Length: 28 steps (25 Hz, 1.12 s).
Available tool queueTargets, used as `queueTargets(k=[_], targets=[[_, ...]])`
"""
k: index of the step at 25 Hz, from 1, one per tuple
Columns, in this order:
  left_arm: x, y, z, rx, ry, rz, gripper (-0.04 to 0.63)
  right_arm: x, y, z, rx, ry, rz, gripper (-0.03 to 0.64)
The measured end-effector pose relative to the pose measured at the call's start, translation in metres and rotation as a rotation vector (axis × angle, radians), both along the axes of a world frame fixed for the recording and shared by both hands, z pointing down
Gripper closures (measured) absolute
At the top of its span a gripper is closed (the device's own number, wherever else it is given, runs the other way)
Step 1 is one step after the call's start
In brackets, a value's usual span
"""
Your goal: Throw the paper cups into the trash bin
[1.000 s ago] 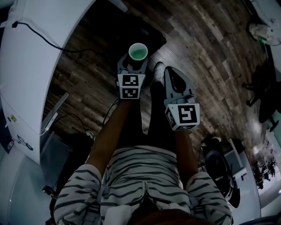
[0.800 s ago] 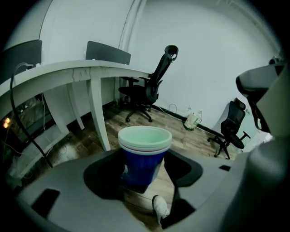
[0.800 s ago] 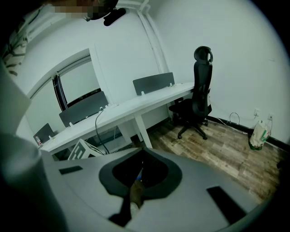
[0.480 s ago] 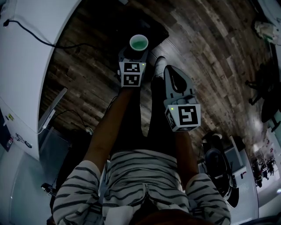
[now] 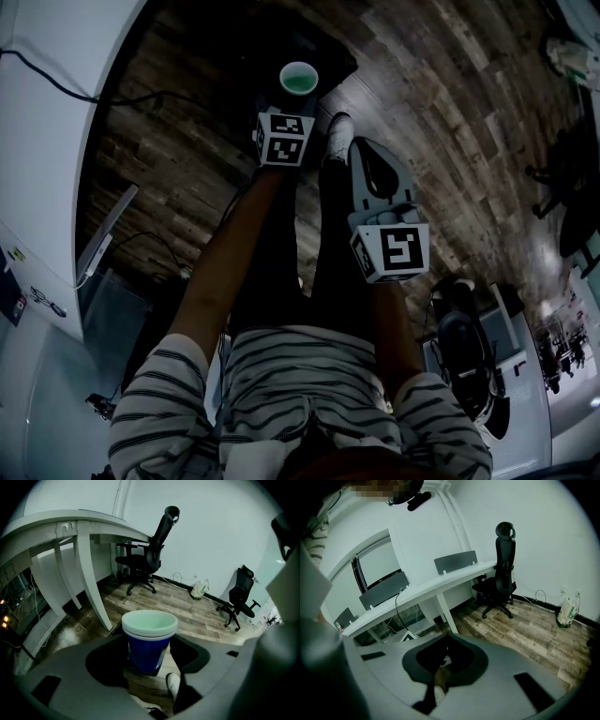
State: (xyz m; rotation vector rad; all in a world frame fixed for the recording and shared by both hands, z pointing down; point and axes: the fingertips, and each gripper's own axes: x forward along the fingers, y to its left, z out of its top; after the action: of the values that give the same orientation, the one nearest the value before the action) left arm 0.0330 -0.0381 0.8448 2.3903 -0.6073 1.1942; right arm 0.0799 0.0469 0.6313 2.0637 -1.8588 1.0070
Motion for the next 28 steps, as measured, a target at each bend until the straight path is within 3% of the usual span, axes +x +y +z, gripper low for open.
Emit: queueTargets(k=[28], targets=[[0.005, -0.019, 0.108, -0.109, -0.128, 0.051, 0.304, 0.003, 0.003, 0.026, -0.051, -0.009, -0.017, 0.6]])
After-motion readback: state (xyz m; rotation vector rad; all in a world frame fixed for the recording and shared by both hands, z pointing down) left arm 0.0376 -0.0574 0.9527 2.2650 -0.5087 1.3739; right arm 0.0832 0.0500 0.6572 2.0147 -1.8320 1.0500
